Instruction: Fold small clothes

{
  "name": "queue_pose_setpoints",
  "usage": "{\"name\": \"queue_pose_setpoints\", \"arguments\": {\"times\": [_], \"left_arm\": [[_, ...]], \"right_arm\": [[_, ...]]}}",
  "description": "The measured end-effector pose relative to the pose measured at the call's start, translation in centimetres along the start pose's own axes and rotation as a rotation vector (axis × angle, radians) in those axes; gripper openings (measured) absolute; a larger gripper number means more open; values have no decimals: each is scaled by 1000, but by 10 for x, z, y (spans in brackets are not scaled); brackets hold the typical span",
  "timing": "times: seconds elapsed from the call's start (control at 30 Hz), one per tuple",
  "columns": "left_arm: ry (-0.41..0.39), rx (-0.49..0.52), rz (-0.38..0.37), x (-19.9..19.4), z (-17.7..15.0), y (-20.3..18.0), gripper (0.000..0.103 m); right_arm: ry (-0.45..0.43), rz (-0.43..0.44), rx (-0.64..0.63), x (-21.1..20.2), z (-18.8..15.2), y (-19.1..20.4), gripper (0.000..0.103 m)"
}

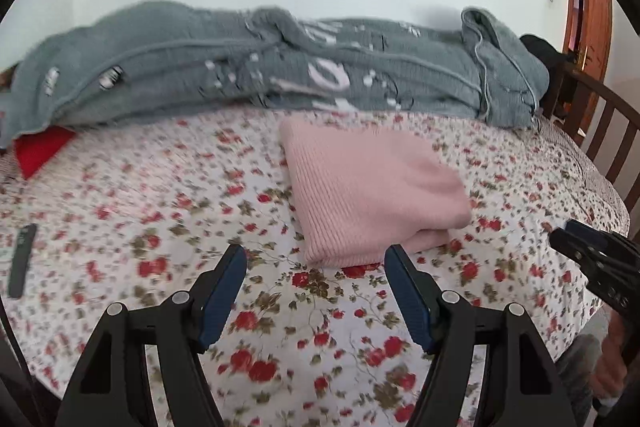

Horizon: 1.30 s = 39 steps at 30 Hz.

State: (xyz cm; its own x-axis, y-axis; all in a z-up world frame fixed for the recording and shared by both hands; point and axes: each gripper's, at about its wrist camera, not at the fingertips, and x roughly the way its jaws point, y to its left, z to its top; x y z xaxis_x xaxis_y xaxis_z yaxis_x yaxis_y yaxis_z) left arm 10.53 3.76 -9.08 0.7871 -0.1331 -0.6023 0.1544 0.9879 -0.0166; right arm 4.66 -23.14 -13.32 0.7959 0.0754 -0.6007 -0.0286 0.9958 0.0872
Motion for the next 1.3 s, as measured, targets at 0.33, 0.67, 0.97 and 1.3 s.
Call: {"name": "queue_pose_setpoints", "arguments": {"times": [0.33,0.67,0.97,1.3], "left_arm": [[-74,-21,51,-77,5,-26,83],[-109,-27,64,-103,8,-41,87],[-109,-33,61,-106,7,-42,87],[-109,-32,58,-106,7,-40,87]], "right_arm": [[-63,-58,39,-74,5,-2,81],[-85,-88,24,-99,6,-6,99],[-97,-93,37,-108,4,-10,99],[-98,-98,45,-111,3,-12,99]]}}
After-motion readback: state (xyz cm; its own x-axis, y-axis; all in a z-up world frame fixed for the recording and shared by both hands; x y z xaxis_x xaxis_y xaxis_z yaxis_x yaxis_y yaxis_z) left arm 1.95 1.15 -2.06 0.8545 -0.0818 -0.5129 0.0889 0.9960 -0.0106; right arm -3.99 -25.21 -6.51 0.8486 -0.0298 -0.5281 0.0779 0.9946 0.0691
